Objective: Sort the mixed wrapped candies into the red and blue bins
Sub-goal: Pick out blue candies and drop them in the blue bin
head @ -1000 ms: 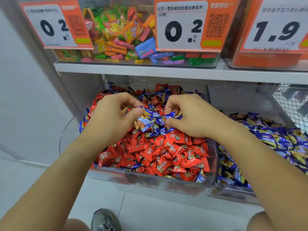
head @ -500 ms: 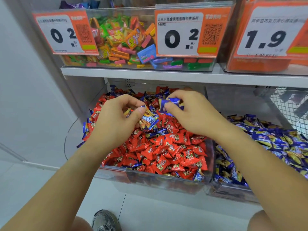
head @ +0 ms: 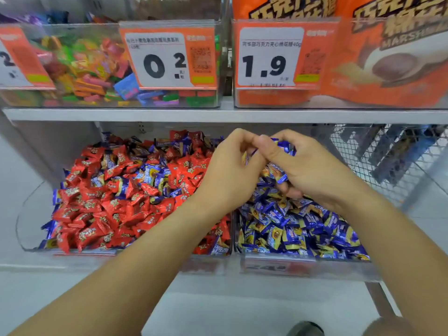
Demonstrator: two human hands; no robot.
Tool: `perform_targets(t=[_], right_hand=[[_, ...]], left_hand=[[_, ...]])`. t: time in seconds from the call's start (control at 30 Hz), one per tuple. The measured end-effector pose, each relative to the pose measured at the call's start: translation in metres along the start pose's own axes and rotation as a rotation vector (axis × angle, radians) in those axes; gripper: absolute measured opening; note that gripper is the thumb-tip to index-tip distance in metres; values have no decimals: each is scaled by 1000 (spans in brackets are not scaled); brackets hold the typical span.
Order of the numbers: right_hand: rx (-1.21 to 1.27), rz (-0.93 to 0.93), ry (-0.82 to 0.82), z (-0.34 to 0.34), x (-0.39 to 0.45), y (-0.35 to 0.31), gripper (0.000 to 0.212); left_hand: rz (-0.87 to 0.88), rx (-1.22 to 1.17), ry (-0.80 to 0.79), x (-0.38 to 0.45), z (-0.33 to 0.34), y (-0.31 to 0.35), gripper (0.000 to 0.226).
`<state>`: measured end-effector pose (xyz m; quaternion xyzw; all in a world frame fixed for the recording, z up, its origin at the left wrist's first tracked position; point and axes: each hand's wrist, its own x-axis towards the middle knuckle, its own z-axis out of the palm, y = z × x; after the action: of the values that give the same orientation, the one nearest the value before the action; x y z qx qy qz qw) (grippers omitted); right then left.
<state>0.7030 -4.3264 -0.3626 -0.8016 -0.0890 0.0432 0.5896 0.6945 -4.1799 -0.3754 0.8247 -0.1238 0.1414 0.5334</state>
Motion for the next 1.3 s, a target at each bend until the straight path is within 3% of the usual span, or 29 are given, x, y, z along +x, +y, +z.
perform_targets(t=[0.07, 0.17, 0.23, 0.3, 0.47, 0.6, 0.77, 0.87, 1.07, 1.17, 1.3], right_hand=[[-14, 27, -24, -29, -5, 12, 52], [-232, 31, -31, -67, -12, 31, 36], [-372, -41, 36, -79, -12, 38, 29], [-404, -42, 89, -83, -8, 41, 43], [-577, -20, 65, -75, 6, 37, 66], [-784, -212, 30, -38, 17, 26, 25], [-667, -459, -113, 47, 13, -1, 17], [-693, -526, -209, 87, 13, -6, 14], [-808, -527, -307, 125, 48, -20, 25], [-788, -446, -355, 140, 67, -24, 35], [-823, -294, -550, 143, 78, -23, 36]], left_hand=[[-62, -45, -129, 8, 20, 3, 15], [-97, -9, -291, 17, 42, 5, 24], [-28, 166, -393, 21, 46, 7, 22], [65, 354, -451, 21, 47, 6, 23], [257, 433, -306, 10, 17, 0, 19], [194, 577, -143, -2, -42, -24, 17], [-38, 870, -338, -14, -109, -69, 45], [-100, 888, -360, -20, -135, -78, 34], [-71, 828, -357, -25, -164, -83, 30], [-94, 784, -348, -26, -175, -85, 39], [-122, 752, -330, -26, -191, -90, 40]])
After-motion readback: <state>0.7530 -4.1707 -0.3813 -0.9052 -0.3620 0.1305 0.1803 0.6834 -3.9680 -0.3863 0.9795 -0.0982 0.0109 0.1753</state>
